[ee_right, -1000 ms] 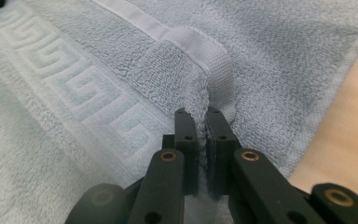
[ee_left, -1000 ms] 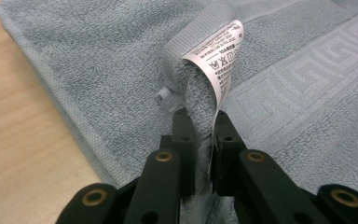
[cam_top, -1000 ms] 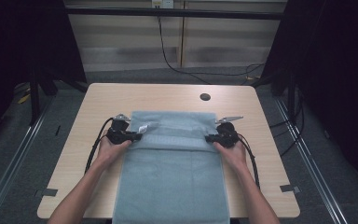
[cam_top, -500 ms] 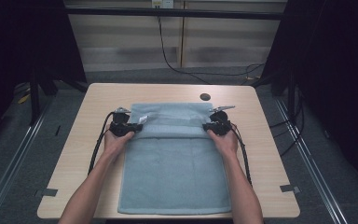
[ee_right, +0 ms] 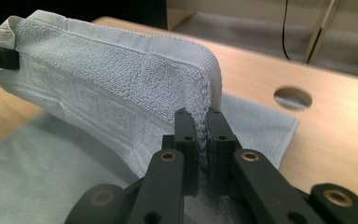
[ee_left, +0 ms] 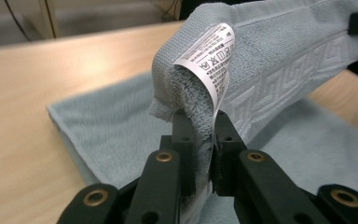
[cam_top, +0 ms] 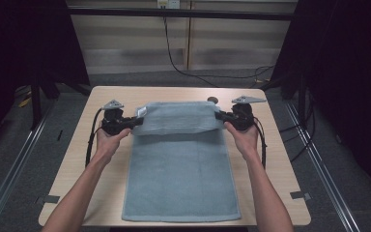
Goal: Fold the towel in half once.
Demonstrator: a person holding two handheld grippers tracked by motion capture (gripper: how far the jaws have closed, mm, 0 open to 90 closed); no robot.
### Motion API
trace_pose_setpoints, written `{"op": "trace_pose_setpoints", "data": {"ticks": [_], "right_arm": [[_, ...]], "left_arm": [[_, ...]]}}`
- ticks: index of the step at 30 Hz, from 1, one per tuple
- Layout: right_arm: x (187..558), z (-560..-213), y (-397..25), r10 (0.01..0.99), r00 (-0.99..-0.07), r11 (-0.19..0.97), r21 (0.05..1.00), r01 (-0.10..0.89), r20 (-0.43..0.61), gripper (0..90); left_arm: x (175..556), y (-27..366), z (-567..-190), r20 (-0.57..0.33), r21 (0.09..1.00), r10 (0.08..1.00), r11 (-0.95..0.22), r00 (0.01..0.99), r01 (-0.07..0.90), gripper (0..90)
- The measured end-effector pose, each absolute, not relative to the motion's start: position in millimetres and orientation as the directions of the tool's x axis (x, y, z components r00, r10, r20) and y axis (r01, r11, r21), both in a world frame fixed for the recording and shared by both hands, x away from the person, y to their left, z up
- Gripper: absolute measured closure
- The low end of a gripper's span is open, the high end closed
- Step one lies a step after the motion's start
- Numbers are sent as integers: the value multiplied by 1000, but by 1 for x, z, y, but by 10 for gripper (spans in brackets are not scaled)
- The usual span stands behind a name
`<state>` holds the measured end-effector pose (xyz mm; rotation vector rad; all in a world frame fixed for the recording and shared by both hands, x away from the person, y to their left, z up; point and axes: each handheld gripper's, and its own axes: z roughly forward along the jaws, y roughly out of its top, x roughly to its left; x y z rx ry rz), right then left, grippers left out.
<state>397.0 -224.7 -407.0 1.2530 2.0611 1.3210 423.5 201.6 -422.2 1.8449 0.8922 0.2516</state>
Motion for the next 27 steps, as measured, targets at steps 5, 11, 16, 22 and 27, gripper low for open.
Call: {"op": "trace_pose_setpoints", "data": {"ticks": [5, 11, 16, 22, 27], "right_arm": [[383, -385, -224, 823, -551, 137, 894, 426, 136, 854], [351, -366, -227, 795, -595, 138, 918, 373, 122, 854], [326, -353, -232, 783, -614, 141, 931, 336, 103, 854], [295, -356, -236, 762, -641, 168, 931, 325, 86, 853], [275, -388, -237, 753, -646, 169, 914, 369, 122, 851]], "left_arm": [[406, 208, -403, -225, 889, 672, -155, 706, 430, 827], [375, 214, -379, -186, 910, 631, -178, 753, 374, 827], [350, 214, -364, -157, 923, 601, -193, 783, 333, 826], [325, 214, -371, -138, 924, 570, -220, 810, 312, 823], [305, 208, -410, -158, 891, 549, -278, 821, 358, 816]]}}
